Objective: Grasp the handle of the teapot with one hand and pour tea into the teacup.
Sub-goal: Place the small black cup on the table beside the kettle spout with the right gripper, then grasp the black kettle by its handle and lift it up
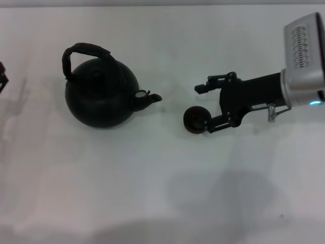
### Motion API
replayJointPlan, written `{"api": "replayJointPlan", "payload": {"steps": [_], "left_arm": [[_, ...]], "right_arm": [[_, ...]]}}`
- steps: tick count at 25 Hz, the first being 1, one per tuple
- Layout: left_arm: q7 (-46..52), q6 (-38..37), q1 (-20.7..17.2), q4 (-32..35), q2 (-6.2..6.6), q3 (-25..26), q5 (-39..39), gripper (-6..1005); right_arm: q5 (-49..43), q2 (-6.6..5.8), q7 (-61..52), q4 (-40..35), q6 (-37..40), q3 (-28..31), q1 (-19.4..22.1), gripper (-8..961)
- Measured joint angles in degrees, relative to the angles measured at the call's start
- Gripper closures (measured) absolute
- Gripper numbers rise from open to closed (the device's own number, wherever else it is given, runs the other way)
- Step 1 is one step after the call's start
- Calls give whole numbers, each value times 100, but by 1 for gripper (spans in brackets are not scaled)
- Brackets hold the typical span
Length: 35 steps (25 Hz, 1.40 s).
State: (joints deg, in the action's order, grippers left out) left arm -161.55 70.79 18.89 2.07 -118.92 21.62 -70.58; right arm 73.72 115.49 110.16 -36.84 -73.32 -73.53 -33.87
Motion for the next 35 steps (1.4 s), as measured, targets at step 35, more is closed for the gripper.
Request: {"api": "replayJointPlan", "payload": {"steps": [35], "left_arm": [[466,861,170,-175,-3,5,1870,138]], "right_arm": [[8,14,120,-65,81,465,320,93]]}}
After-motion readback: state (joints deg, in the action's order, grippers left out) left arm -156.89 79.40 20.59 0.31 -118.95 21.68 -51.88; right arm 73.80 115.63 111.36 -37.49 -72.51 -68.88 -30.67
